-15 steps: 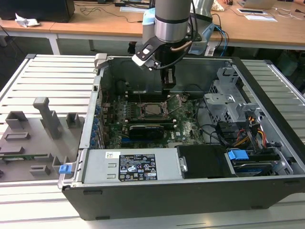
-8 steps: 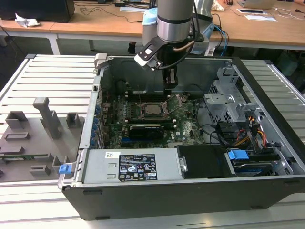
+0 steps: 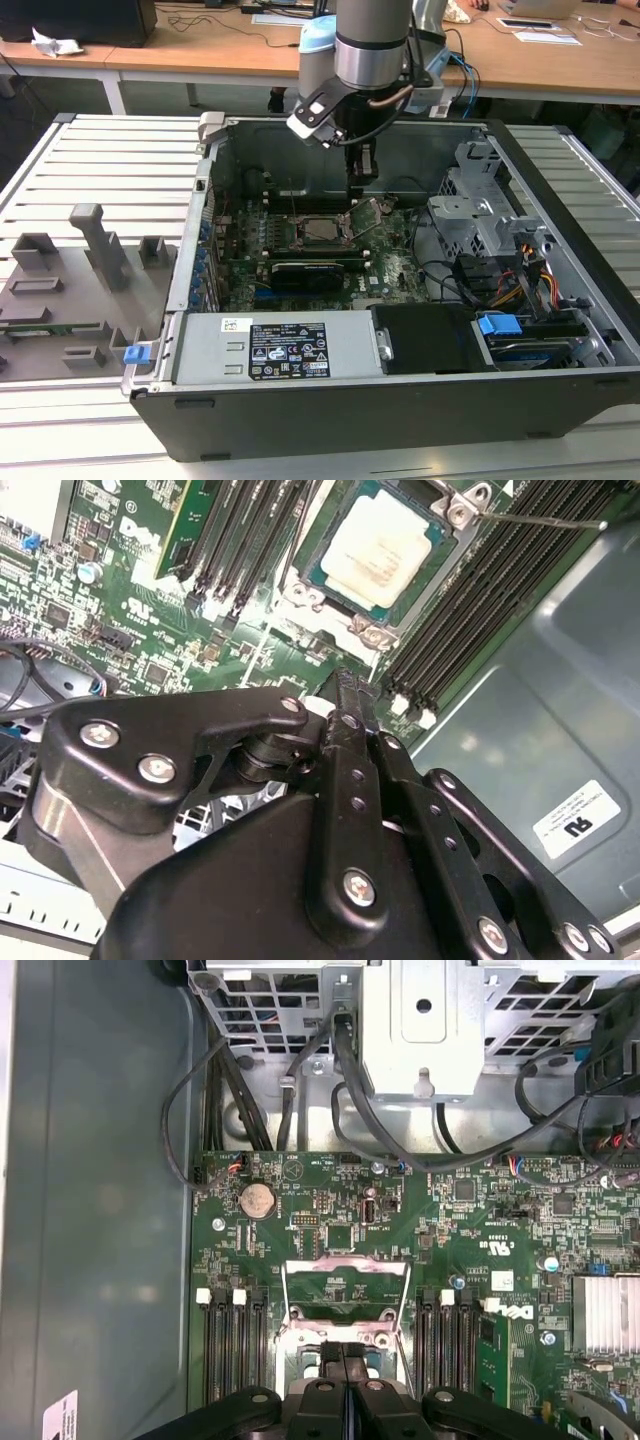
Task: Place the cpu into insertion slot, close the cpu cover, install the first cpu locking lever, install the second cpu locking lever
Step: 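Close the cpu cover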
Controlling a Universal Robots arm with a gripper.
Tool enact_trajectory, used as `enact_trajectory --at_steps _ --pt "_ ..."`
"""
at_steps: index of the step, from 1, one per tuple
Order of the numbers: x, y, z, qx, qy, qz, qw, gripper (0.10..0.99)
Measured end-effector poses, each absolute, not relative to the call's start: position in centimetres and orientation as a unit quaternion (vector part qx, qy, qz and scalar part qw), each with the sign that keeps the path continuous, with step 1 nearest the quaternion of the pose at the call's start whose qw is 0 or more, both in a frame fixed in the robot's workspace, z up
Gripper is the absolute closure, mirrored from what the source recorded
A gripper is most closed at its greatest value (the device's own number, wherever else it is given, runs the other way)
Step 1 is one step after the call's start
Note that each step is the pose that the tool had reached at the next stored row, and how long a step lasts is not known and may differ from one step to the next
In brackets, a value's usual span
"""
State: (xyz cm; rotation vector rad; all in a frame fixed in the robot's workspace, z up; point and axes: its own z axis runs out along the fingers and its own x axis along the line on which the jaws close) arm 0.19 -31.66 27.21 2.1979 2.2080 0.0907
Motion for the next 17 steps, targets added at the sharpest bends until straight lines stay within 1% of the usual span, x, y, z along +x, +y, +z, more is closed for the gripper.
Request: enact_trajectory --at_steps 17 --pt "2.5 -31.6 27.2 0.705 0.708 0.029 0.012 0.98"
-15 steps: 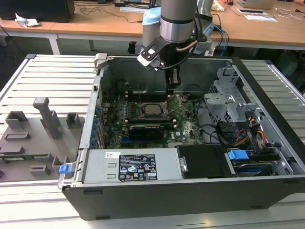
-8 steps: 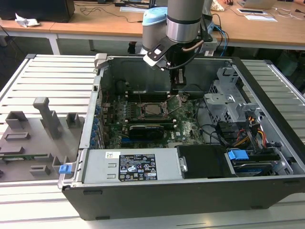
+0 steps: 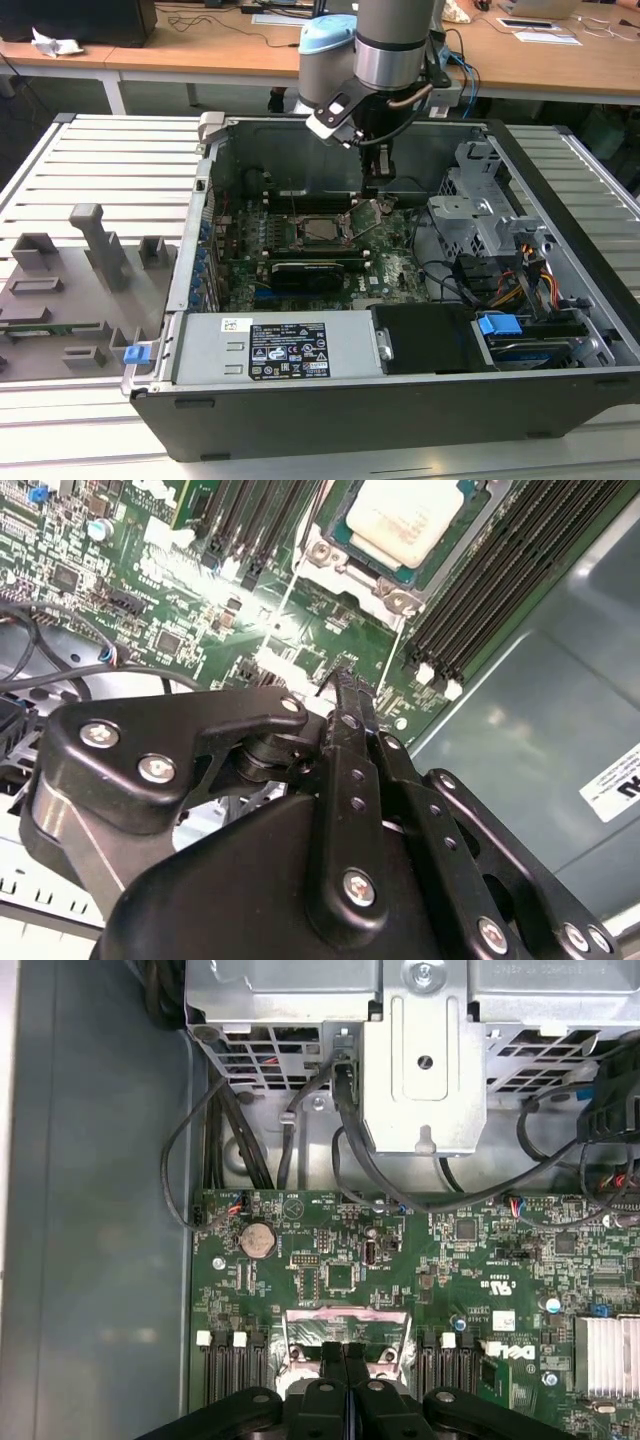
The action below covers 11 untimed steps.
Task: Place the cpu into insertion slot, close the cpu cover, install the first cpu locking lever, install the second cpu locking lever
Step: 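Close the cpu cover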
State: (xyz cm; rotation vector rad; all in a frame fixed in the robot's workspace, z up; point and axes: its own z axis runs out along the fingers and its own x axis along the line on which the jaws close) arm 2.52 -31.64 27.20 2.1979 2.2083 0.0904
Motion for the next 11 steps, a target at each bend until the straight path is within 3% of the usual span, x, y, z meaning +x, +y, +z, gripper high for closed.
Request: enact_trajectory --at_steps 11 --pt "4.3 -31.6 27.2 0.705 0.709 0.029 0.012 0.98"
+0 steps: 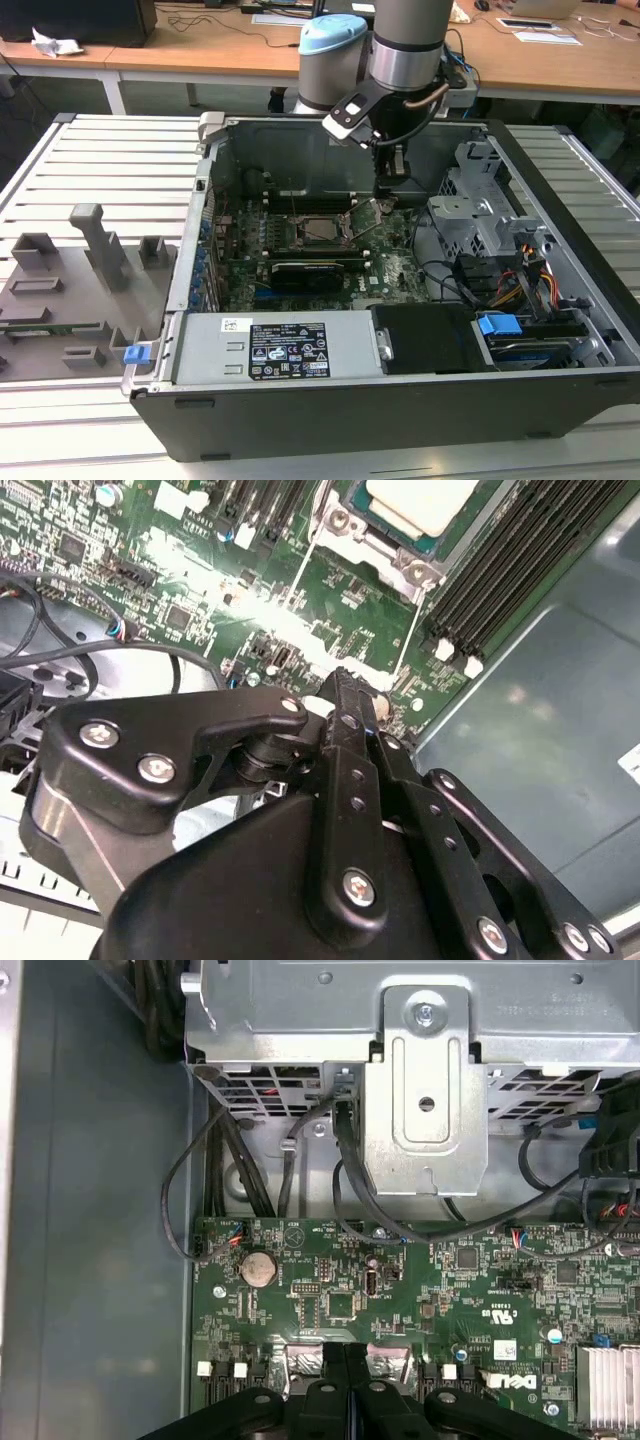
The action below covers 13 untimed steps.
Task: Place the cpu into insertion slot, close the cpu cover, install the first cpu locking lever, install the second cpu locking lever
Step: 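Close the cpu cover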
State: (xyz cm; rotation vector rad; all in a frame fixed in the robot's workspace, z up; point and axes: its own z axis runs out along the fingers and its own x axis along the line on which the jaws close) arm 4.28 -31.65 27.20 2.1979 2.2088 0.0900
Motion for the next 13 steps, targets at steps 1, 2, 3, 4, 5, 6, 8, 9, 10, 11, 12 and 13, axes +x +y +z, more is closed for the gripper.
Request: enact_trajectory --at_steps 1,2,3,4,5,6,8,9,10,11,12,13 --pt "4.42 -31.65 27.2 0.705 0.709 0.029 0.012 0.98" --pt "4.56 -31.64 27.2 0.705 0.709 0.029 0.012 0.98" --pt "4.63 -31.64 27.2 0.705 0.709 0.029 0.012 0.98" --pt "4.71 -31.64 27.21 0.705 0.709 0.029 0.012 0.98" --pt "4.81 -31.65 27.2 0.705 0.709 0.029 0.012 0.98" --pt "4.91 -31.65 27.21 0.705 0.709 0.029 0.012 0.98" --pt "5.14 -31.64 27.19 0.704 0.709 0.029 0.012 0.98" --pt "5.19 -31.65 27.16 0.703 0.71 0.029 0.012 0.98" --pt "5.19 -31.65 27.12 0.703 0.711 0.029 0.012 0.98" --pt "5.19 -31.65 27.11 0.702 0.711 0.029 0.012 0.98" --pt "5.19 -31.65 27.09 0.702 0.711 0.029 0.012 0.98" --pt "5.2 -31.65 27.05 0.702 0.711 0.029 0.012 0.98"
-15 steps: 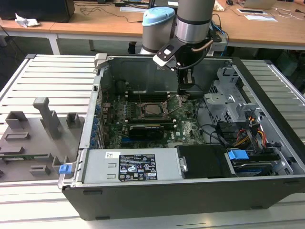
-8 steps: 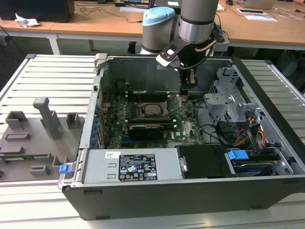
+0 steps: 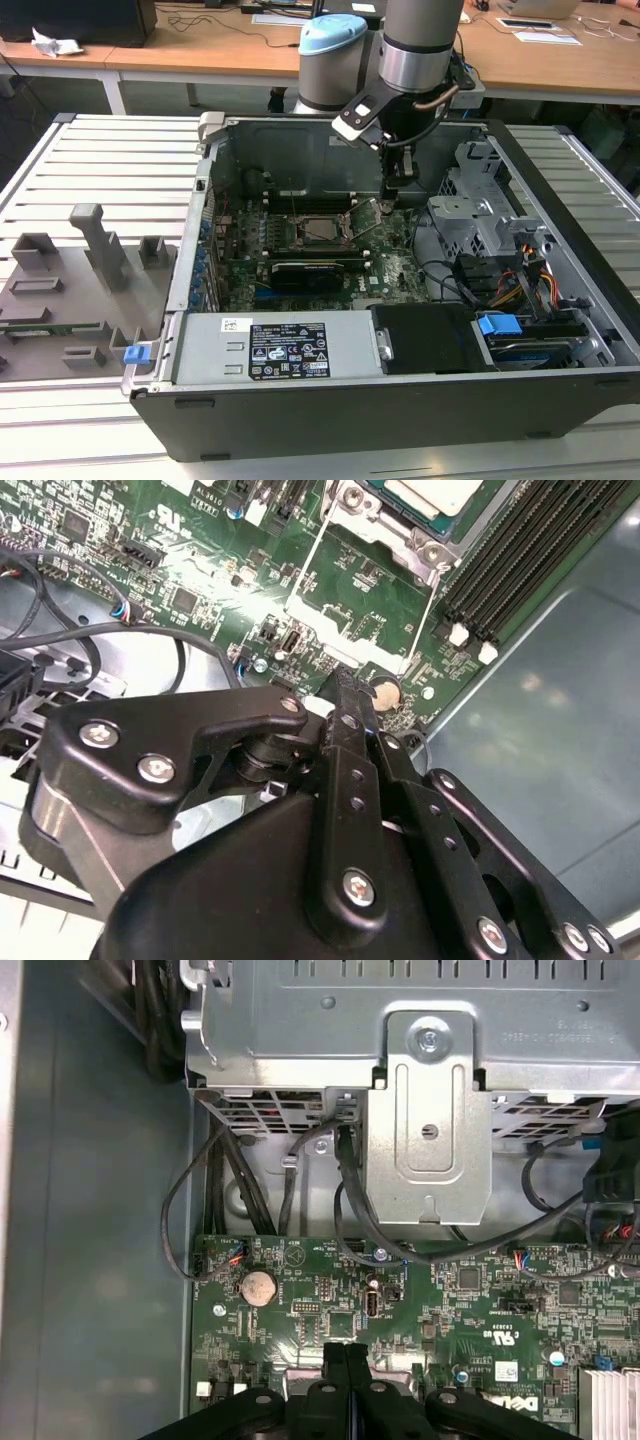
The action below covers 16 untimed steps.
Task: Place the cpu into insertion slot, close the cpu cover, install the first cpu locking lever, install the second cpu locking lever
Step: 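Close the cpu cover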
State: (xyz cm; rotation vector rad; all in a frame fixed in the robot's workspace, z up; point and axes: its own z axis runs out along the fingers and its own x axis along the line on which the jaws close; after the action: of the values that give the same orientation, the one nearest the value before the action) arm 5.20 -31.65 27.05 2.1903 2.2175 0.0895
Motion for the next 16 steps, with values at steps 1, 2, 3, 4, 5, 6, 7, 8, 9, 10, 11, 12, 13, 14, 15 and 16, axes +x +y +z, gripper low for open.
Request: enact_trajectory --at_steps 1,2,3,4,5,6,7,8,9,10,11,12,13,14,15,16 --pt "5.2 -31.6 27.0 0.702 0.711 0.029 0.012 0.98" --pt "5.2 -31.6 27.0 0.702 0.711 0.029 0.012 0.98" --pt "5.2 -31.7 26.9 0.702 0.711 0.029 0.012 0.98" --pt "5.2 -31.7 26.8 0.702 0.711 0.029 0.012 0.98" --pt "5.2 -31.7 26.7 0.702 0.711 0.029 0.012 0.98" --pt "5.2 -31.7 26.6 0.702 0.711 0.029 0.012 0.98" --pt "5.2 -31.7 26.5 0.702 0.711 0.028 0.012 0.98" --pt "5.2 -31.7 26.4 0.702 0.711 0.027 0.012 0.98" --pt "5.2 -31.7 26.1 0.702 0.712 0.027 0.011 0.98" --pt "5.3 -31.7 26.0 0.702 0.712 0.026 0.011 0.98" --pt "5.4 -31.7 25.8 0.702 0.712 0.025 0.011 0.98" --pt "5.6 -31.7 25.7 0.702 0.712 0.025 0.01 0.98" --pt "5.8 -31.6 25.7 0.701 0.712 0.024 0.01 0.98" --pt "6.1 -31.6 25.6 0.701 0.712 0.024 0.009 0.98" --pt "6.2 -31.6 25.6 0.701 0.713 0.024 0.009 0.98" --pt "6.3 -31.6 25.5 0.701 0.713 0.024 0.009 0.98"
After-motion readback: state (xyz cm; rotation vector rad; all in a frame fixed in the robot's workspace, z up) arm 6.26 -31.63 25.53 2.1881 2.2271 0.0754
